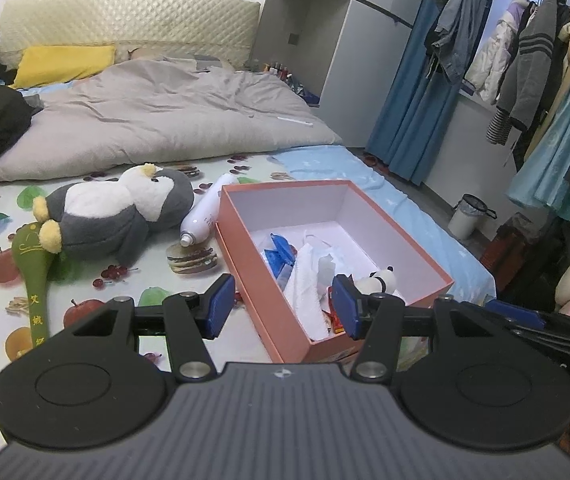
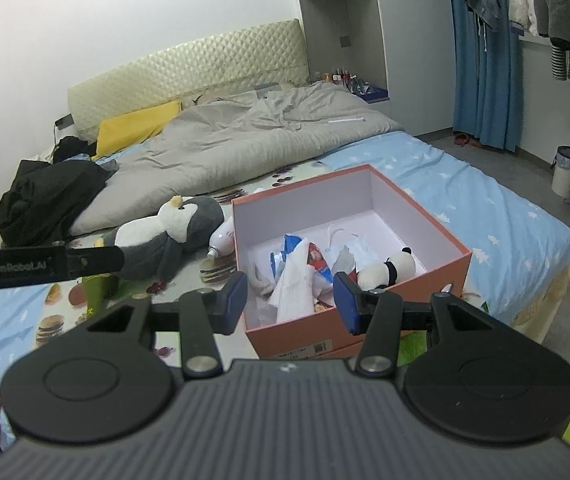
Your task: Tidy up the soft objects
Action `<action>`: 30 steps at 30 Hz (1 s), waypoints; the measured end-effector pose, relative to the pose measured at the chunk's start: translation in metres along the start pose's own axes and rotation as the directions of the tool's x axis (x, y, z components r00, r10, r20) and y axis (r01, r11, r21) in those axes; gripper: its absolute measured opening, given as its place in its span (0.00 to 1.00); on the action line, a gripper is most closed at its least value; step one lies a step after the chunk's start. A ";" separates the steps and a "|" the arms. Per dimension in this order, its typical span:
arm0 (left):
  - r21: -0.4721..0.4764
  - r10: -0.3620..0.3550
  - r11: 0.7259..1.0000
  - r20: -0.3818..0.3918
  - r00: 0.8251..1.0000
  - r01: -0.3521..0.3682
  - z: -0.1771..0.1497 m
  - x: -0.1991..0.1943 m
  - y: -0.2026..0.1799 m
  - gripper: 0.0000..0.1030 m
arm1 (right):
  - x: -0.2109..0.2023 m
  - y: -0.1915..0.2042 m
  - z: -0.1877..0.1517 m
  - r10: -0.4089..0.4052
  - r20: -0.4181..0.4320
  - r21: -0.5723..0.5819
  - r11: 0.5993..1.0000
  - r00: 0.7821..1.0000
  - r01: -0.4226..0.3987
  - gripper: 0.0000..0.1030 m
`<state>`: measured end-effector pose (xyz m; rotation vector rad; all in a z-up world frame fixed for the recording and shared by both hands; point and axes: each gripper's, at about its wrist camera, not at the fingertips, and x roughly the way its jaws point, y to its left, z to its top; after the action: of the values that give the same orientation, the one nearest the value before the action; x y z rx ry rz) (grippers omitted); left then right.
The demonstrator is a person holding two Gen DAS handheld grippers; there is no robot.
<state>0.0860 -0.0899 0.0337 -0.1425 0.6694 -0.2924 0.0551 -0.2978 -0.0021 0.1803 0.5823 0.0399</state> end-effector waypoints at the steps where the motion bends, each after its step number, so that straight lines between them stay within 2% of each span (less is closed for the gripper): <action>1: -0.004 -0.001 1.000 0.000 1.000 0.001 0.000 0.000 0.000 0.58 | 0.000 0.000 -0.001 -0.001 -0.004 -0.001 1.000 1.000 0.001 0.49; 4: -0.002 -0.002 1.000 -0.002 1.000 0.002 -0.003 0.000 -0.002 0.58 | 0.000 -0.006 -0.005 0.002 -0.018 0.034 0.999 1.000 -0.001 0.49; 11: 0.031 0.004 0.999 -0.015 1.000 -0.004 -0.008 0.005 -0.010 0.58 | 0.002 -0.010 -0.009 -0.020 -0.029 0.025 0.999 0.999 0.021 0.49; 12: 0.036 0.009 0.999 -0.016 1.000 -0.009 -0.008 0.005 -0.011 0.60 | 0.002 -0.010 -0.009 -0.021 -0.027 0.017 1.000 0.999 0.021 0.49; 13: 0.038 0.012 0.999 -0.016 1.000 -0.011 -0.008 0.005 -0.012 0.68 | 0.002 -0.011 -0.008 -0.020 -0.024 0.013 1.000 1.000 0.020 0.49; 14: 0.035 0.012 0.999 -0.013 1.000 -0.011 -0.007 0.005 -0.012 0.77 | 0.001 -0.013 -0.007 -0.017 -0.023 0.016 1.000 1.000 0.017 0.52; 15: 0.031 0.014 0.999 -0.008 1.000 -0.014 -0.006 0.005 -0.012 0.82 | 0.001 -0.015 -0.006 -0.011 -0.023 0.026 1.000 1.000 0.011 0.63; 17: 0.028 0.016 0.999 -0.003 1.000 -0.016 -0.005 0.004 -0.011 0.93 | 0.000 -0.020 -0.006 -0.009 -0.017 0.047 0.999 1.000 0.010 1.00; 20: 0.023 0.009 1.000 -0.014 1.000 -0.009 -0.004 0.004 -0.009 0.98 | 0.001 -0.022 -0.005 -0.033 -0.018 0.041 0.999 0.999 0.033 1.00; 30: 0.047 0.050 0.998 -0.030 0.998 -0.048 -0.004 0.006 -0.015 1.00 | -0.003 -0.021 -0.003 -0.041 -0.004 0.020 0.999 0.999 0.041 1.00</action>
<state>0.0851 -0.1062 0.0303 -0.0776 0.6958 -0.2630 0.0507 -0.3181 -0.0072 0.1883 0.5902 -0.0053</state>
